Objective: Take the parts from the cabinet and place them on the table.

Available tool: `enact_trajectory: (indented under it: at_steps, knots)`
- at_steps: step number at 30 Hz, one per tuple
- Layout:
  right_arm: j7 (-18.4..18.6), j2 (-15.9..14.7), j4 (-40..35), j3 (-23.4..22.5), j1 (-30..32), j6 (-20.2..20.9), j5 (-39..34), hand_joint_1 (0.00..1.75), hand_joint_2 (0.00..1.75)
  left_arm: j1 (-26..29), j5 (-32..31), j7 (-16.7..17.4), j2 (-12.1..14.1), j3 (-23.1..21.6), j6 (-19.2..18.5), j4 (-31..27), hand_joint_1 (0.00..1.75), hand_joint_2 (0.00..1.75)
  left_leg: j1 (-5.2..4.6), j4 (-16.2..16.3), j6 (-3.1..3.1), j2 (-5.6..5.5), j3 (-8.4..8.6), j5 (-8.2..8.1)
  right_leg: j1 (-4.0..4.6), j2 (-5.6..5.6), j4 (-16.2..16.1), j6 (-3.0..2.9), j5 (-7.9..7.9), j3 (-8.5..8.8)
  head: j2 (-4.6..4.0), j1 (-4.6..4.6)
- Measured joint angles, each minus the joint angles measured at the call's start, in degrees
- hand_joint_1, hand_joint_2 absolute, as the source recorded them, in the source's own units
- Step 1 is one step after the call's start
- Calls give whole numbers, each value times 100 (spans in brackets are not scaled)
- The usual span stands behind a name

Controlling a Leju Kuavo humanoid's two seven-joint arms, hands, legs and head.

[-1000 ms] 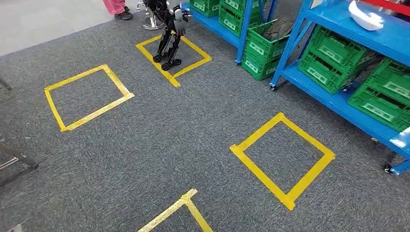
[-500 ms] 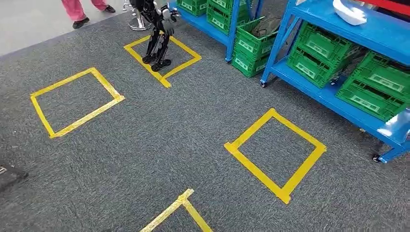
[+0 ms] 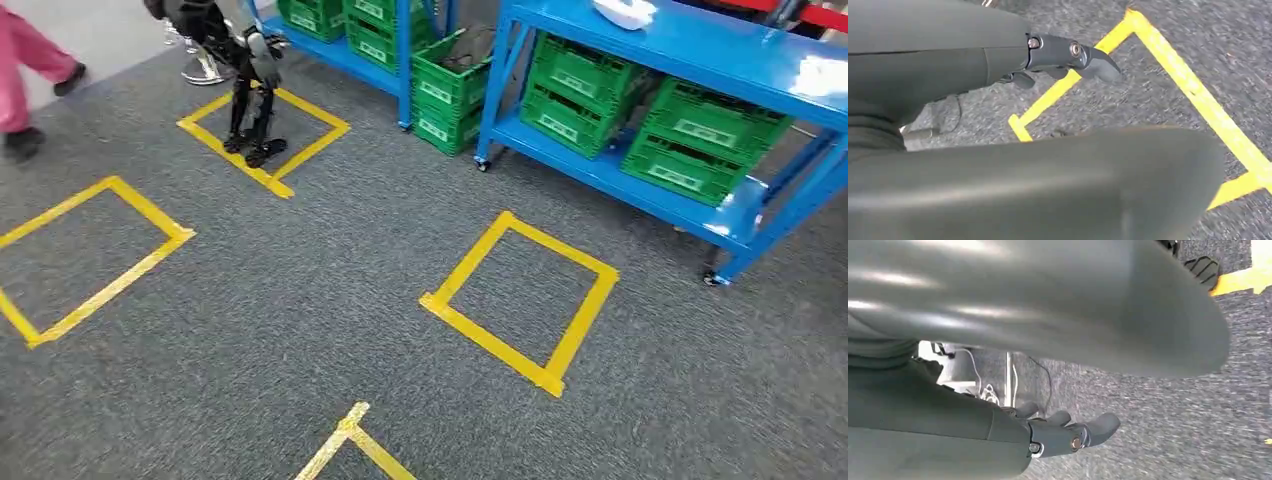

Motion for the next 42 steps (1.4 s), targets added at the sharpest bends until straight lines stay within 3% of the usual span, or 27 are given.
enact_trajectory:
  at_steps: [2, 3, 4, 5, 7, 8, 9, 10, 12, 13, 14, 18, 19, 20, 22, 24, 25, 26, 28, 29, 32, 34, 36, 38, 39, 41, 42]
  knots:
    - [-6, 0, 0, 0, 24, 7, -11, 0, 0, -12, -139, 9, 2, -4, 155, 0, 0, 0, -35, -3, 74, 69, 9, 6, -41, 87, -28, 78, 23, -94, 0, 2]
    - [-7, -11, 0, 0, 24, 7, -15, 0, 0, -12, -201, 17, 2, -15, 198, 0, 0, 0, 6, -45, 114, 117, 18, 33, -39, 59, 8, 105, 0, -93, 0, 2]
    - [-13, -2, 0, 0, 20, 9, -17, 0, 0, -15, -240, 22, 4, -24, 223, -2, 0, 0, 5, -58, 133, 163, 25, 40, -27, -174, 152, 129, -98, -144, 0, 37]
    - [-15, 0, 0, 2, 10, 9, -20, 0, 0, -12, -262, 20, 24, -41, 234, -2, 0, 0, -1, -59, 162, 208, 25, 32, -36, -315, 441, 149, -290, -285, 0, 124]
    - [-17, 0, 0, 2, 1, 11, -20, 0, 0, 15, -295, 4, 44, -63, 216, -2, 0, 0, -34, -58, 192, 342, 23, 17, -58, -417, 1374, 182, -735, -743, 0, 177]
    - [-15, 0, 0, 4, 7, 9, -20, 0, 0, 23, -299, -20, 52, -72, 199, -2, 0, 0, -47, -57, 205, 401, 21, 8, -60, -432, 1674, 190, -822, -891, 0, 184]
    - [-2, 0, 0, 4, 12, 4, -20, 0, 0, 26, -295, -33, 52, -81, 186, -2, 0, 0, -54, -56, 204, 451, 25, 1, -60, -439, 1739, 193, -785, -926, 0, 192]
    - [13, -4, 0, 7, 15, 0, -20, 0, 0, 24, -291, -57, 48, -90, 157, -2, 0, 0, -57, -56, 205, 498, 30, -5, -56, -443, 1547, 184, -622, -836, 0, 201]
    - [26, -15, 0, 11, 26, -13, -20, 0, 0, 15, -284, -74, 28, -101, 137, -2, 0, 0, -61, -56, 190, 578, 55, -16, -35, -524, 612, 125, -151, -367, 0, 236]
    - [24, -28, 0, 11, 18, -15, -22, 0, 0, 14, -293, -68, 17, -105, 129, -2, 0, 0, -63, -56, 180, 617, 71, -23, 2, -728, 135, 63, 5, -111, 0, 262]
    - [20, -39, 0, 11, -8, -15, -22, 0, 0, 15, -299, -61, 2, -109, 124, -2, 0, 0, -104, -37, 138, 654, 73, -49, 29, -793, 3, 40, -26, -73, 0, 267]
    - [-18, -57, 0, 24, 1, -15, -31, 0, 0, -16, -238, 11, -18, -114, 129, -4, 0, 0, -66, -111, 5, 759, 168, -55, 61, -619, -97, -87, 21, -53, 0, 258]
    - [-46, -44, 0, 33, 10, -13, -46, 0, 0, -15, -210, 20, -2, -114, 144, -4, 0, 0, -53, -11, -13, 584, 100, -119, 13, -624, -184, -106, 84, 95, 0, 241]
    - [-59, -46, 0, 35, 7, -15, -52, 0, 0, -14, -194, 20, -4, -114, 144, -4, 0, 0, -47, 252, -17, 426, -21, -317, 4, -596, -192, -137, 90, 116, 0, 214]
    - [-57, -35, 0, 39, -5, -26, -81, 0, 0, 4, -190, 35, 7, -114, 146, -2, 0, 0, -34, 1141, -42, 339, -436, -718, 5, -551, -178, -171, 102, 96, 0, 118]
    - [-44, -20, 0, 44, -3, -39, -92, 0, 0, 32, -188, 35, 24, -114, 148, 0, 0, 0, -38, 1679, -57, 319, -736, -808, 11, -471, -159, -178, 88, 95, 0, 81]
    - [-37, -15, 0, 44, 5, -42, -92, 0, 0, 42, -188, 35, 31, -114, 148, 0, 0, 0, -34, 1578, -53, 319, -718, -665, 10, -433, -146, -170, 72, 101, 0, 57]
    - [-37, -7, 0, 44, 7, -44, -94, 0, 0, 42, -188, 35, 46, -114, 151, 0, 0, 0, -27, 1195, -47, 319, -571, -395, 5, -396, -131, -153, 54, 110, 0, 22]
    - [-37, 2, 0, 46, 7, -48, -94, 0, 0, 34, -188, 33, 63, -114, 151, -2, 0, 0, -6, 113, -36, 263, -97, 94, -4, -340, -70, -94, -1, 125, 0, -24]
    - [-37, 0, 0, 46, 7, -48, -96, 0, 0, 20, -188, 33, 61, -114, 148, 0, 0, 0, -18, 10, -38, 203, -44, -49, 37, -327, -27, -47, -34, 87, 0, -46]
    - [-37, 2, 0, 46, 14, -52, -103, 0, 0, 14, -188, 31, 63, -114, 151, -2, 0, 0, -55, 30, 57, 229, -1, -13, 3, -297, -16, 39, -13, 36, 0, -2]
    - [-37, 0, 0, 48, 11, -52, -105, 0, 0, 14, -188, 31, 48, -116, 151, -2, 0, 0, -4, -13, 125, 270, 8, 21, -2, -313, 68, 99, -89, -26, 0, -9]
    - [-26, 4, 0, 48, 4, -55, -107, 0, 0, 12, -188, 24, 55, -116, 153, -2, 0, 0, -10, -13, 167, 279, 5, 19, -19, -408, 640, 145, -420, -292, 0, 129]
    - [35, 2, 0, 50, 4, -72, -105, 0, 0, 22, -188, 24, 59, -116, 159, -2, 0, 0, -38, -13, 190, 319, -12, 11, -38, -436, 1575, 170, -788, -752, 0, 177]
    - [52, 2, 0, 55, 12, -89, -105, 0, 0, 25, -190, 39, 59, -116, 157, -2, 0, 0, -48, -13, 195, 337, -16, 7, -41, -437, 1803, 171, -811, -866, 0, 190]
    - [76, 2, 0, 72, 26, -109, -105, 0, 0, 26, -194, 59, 52, -116, 133, 0, 0, 0, -57, -12, 195, 347, -4, 7, -38, -437, 1455, 145, -501, -700, 0, 212]
    - [83, 2, 0, 83, 35, -120, -105, 0, 0, 24, -194, 48, 48, -118, 105, 0, 0, 0, -60, -12, 195, 349, 5, 7, -32, -439, 932, 112, -224, -445, 0, 234]
